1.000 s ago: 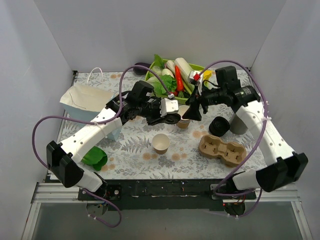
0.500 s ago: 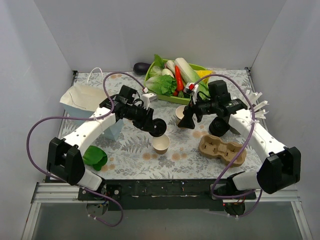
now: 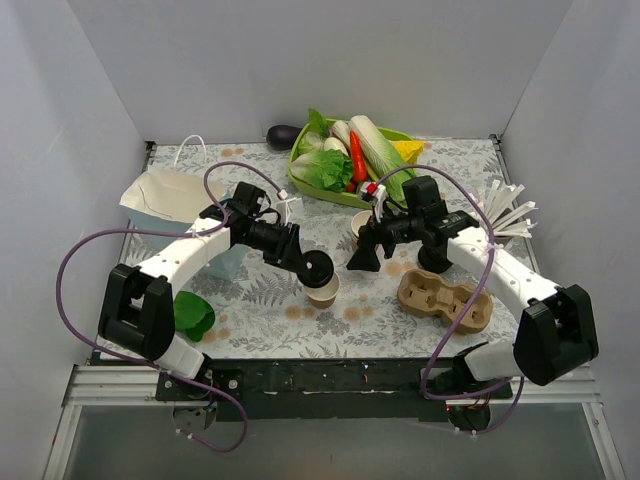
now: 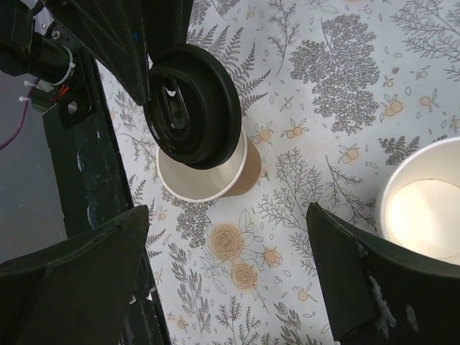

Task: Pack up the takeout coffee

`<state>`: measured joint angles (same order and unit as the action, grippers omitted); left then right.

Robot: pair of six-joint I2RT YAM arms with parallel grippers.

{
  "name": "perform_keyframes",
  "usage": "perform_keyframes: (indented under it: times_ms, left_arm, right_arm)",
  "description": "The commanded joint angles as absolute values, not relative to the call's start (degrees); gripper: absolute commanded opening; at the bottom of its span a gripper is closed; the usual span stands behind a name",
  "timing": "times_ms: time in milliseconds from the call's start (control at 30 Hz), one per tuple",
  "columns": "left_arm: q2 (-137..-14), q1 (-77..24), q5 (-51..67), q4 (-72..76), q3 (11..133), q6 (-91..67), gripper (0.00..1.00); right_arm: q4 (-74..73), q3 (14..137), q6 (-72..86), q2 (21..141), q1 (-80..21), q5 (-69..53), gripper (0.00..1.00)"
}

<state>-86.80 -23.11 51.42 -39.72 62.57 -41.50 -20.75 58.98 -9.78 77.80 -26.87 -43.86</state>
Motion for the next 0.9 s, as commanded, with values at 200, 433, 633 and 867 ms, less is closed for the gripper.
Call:
perform_keyframes:
  times_ms: [200, 433, 633, 867]
  left_arm:
    - [-88.3, -23.2, 56.2, -36.4, 60.2, -44.4, 0.3]
    - [-90.1, -23.1, 56.6, -35.3, 59.9, -46.3, 0.32]
    - [-90.8, -23.1, 55.4, -34.4, 59.5, -47.8, 0.38]
    - [-90.3, -23.2, 54.3, -34.3, 59.2, -48.2, 0.42]
  right_arm:
    - [-17.1, 56.0, -4.9, 79.5, -29.4, -43.0, 0.98]
    - [-13.0, 55.9, -0.4, 82.8, -29.6, -42.7, 0.98]
    - [-11.8, 57.0, 4.0, 86.0, -30.0, -43.4, 0.98]
    - [-10.9, 57.7, 5.4, 88.0, -30.7, -44.1, 0.98]
